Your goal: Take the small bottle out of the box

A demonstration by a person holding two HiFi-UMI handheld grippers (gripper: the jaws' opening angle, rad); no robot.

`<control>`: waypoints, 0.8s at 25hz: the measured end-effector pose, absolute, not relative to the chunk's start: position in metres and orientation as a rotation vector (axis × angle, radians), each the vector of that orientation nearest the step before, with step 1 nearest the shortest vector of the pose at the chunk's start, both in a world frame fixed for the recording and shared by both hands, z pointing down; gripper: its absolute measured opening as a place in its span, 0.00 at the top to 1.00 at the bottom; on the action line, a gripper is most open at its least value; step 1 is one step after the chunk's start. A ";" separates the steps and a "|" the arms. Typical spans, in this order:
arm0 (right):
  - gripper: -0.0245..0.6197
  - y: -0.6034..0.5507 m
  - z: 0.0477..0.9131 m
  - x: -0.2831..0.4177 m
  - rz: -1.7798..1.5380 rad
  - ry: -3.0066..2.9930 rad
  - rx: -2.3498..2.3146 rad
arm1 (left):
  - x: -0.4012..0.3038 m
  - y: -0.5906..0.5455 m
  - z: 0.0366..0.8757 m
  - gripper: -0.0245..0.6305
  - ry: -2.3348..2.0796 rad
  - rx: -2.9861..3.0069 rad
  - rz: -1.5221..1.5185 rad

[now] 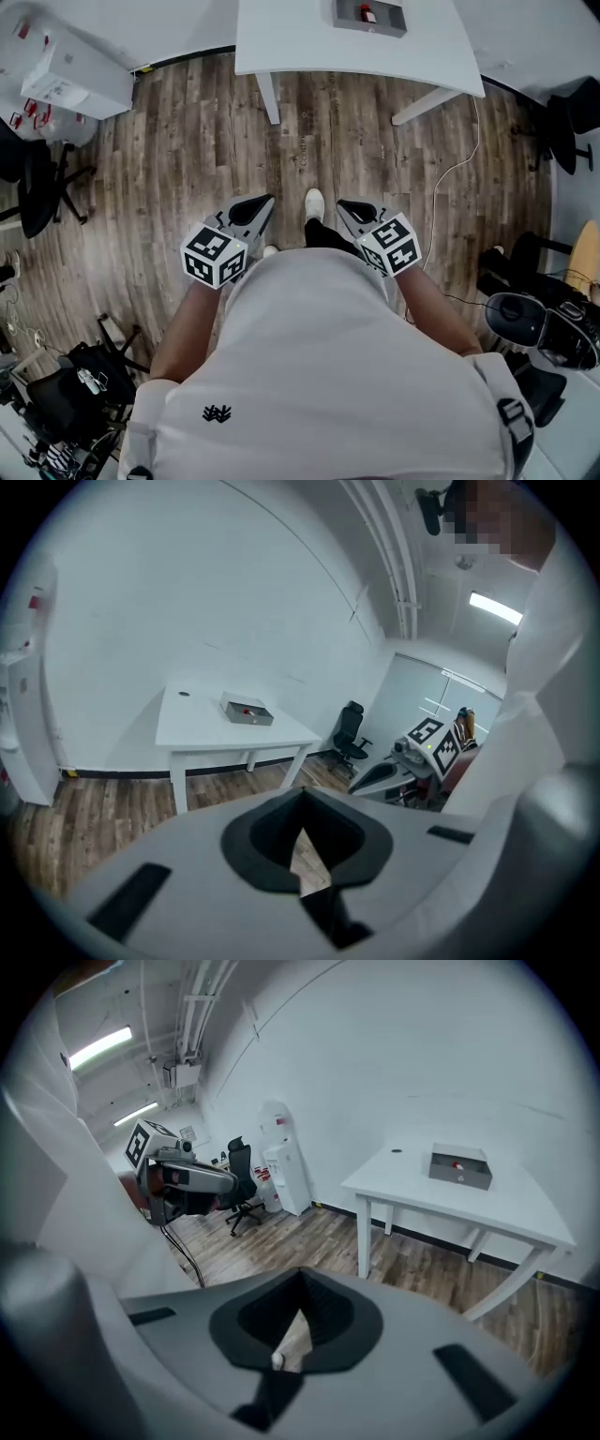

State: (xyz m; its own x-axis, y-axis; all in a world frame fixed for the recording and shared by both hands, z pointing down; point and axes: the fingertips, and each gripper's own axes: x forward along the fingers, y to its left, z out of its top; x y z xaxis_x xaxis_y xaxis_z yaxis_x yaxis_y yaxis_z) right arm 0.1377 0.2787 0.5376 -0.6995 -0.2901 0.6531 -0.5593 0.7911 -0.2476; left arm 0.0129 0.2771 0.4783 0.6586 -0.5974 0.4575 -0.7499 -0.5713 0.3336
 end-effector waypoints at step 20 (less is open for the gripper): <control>0.86 0.085 0.540 0.142 0.680 -2.413 0.726 | 0.021 0.097 0.472 0.95 -1.018 2.413 0.433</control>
State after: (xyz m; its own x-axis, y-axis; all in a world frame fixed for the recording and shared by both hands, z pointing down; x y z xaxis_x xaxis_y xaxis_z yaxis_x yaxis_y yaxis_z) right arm 0.1423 0.0855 0.5398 -0.7180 -0.3470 0.6034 -0.6111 0.7293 -0.3077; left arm 0.0207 0.0974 0.4720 0.6731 -0.5804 0.4584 -0.7328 -0.6069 0.3077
